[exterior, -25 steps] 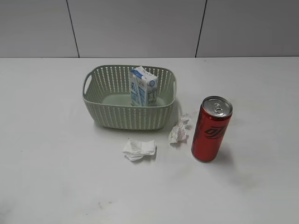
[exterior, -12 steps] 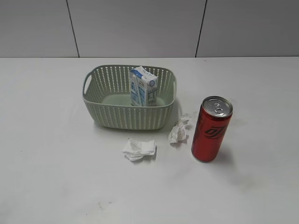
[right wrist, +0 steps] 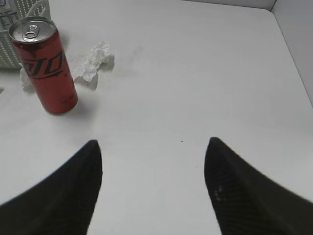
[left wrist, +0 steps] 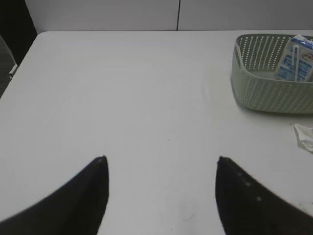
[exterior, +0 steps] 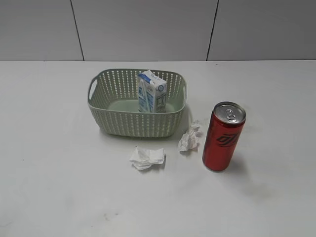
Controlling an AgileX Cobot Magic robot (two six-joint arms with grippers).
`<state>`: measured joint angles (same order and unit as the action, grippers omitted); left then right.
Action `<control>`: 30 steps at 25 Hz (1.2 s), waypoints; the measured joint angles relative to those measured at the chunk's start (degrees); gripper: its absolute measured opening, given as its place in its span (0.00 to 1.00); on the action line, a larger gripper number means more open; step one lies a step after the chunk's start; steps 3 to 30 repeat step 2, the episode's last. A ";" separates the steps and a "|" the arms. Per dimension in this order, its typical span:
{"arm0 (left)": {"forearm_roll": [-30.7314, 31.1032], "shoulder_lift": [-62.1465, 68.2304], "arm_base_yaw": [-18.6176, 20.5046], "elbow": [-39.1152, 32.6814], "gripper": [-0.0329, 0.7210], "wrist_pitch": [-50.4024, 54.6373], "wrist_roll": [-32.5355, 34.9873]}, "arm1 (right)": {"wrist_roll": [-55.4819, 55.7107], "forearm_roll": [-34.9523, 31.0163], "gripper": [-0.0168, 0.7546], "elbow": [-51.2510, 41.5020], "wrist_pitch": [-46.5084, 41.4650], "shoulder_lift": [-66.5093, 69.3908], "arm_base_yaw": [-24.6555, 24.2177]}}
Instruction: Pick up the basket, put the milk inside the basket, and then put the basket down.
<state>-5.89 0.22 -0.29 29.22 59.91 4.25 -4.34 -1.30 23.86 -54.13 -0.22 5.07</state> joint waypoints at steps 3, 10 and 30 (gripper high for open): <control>0.06 -0.41 0.00 0.00 0.73 -0.02 0.00 | 0.00 0.00 0.70 0.00 0.00 0.00 0.00; 0.06 -0.41 0.00 0.00 0.73 -0.02 0.00 | 0.00 0.00 0.70 0.00 0.00 0.00 0.00; 0.06 -0.41 0.00 0.00 0.73 -0.02 0.00 | 0.00 0.00 0.70 0.00 0.00 0.00 0.00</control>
